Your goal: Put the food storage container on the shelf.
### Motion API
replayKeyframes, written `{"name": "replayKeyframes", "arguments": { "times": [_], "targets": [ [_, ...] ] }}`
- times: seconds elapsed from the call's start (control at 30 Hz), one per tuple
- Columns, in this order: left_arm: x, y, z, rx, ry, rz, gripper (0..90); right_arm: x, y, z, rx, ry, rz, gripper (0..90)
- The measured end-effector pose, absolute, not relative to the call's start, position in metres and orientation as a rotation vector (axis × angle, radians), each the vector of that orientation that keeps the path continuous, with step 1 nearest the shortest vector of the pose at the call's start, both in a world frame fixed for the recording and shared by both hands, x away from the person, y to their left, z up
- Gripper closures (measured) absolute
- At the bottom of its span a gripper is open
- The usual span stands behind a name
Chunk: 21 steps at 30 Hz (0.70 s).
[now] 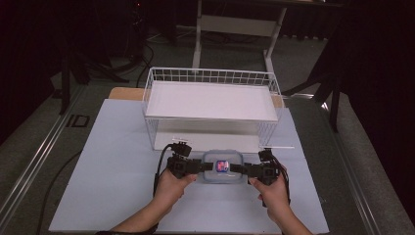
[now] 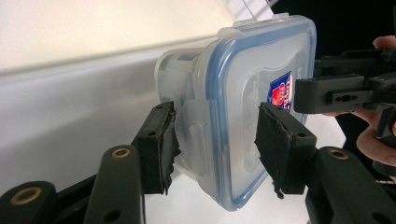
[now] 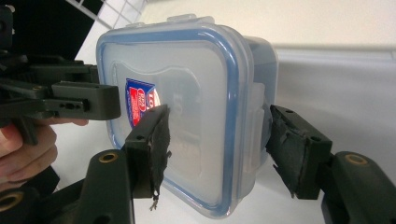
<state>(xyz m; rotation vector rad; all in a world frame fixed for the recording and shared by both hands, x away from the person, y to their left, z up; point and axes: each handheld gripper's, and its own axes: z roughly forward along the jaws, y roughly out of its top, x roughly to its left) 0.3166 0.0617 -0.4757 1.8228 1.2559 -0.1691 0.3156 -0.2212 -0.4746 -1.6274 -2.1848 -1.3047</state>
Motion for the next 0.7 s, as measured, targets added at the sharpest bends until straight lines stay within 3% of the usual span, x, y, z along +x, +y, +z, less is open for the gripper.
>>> {"name": "replayKeyframes", "arguments": {
  "times": [0.37,0.7],
  "targets": [
    [0.345,0.076,-0.477,1.772,1.256,-0.134,49.6,0.35,-0.204,-0.468,-1.634,-2.207,-1.344,40.2],
    [0.363,0.082,-0.489,1.773,1.251,-0.095,49.4,0.367,-0.196,-0.484,-1.65,-2.186,-1.415,40.1]
  ]
}}
